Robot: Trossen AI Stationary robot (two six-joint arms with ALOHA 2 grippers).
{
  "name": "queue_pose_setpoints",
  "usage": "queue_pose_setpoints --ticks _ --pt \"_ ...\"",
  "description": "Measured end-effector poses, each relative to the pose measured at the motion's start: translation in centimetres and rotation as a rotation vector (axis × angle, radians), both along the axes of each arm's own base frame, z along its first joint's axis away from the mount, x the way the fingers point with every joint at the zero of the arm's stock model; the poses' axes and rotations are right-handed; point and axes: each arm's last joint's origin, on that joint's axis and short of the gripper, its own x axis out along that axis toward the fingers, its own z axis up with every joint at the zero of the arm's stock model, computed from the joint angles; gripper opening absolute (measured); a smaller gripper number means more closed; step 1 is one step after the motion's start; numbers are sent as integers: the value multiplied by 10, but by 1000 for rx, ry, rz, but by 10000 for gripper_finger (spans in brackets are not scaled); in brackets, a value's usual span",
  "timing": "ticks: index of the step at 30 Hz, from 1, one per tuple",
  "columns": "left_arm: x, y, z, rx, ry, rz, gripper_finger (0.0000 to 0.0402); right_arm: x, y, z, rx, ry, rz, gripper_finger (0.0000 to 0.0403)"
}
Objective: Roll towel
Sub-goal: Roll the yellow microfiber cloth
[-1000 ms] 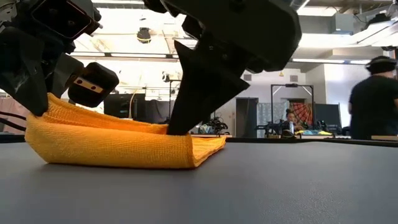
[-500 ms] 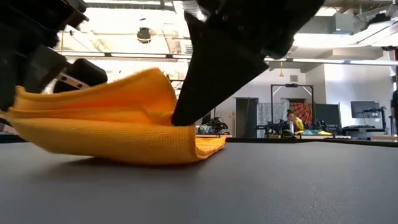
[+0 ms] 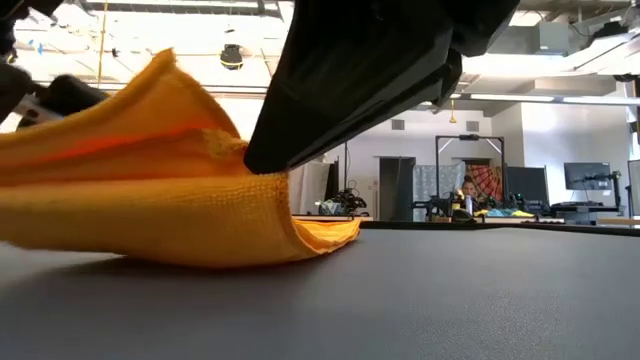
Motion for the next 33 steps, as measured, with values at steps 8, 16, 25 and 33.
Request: queue_pose_setpoints --ticks 8,16,25,33 --pt "4 -6 -21 29 17 -23 0 0 0 -1 7 25 26 51" --pt "5 -6 -13 10 -13 -23 0 -2 6 -1 -1 64 152 123" --pt "6 -3 -3 -42 -19 -45 0 16 14 -10 -104 -38 367 198" --pt "7 3 -6 -59 43 -17 0 19 13 -13 -140 -37 400 196"
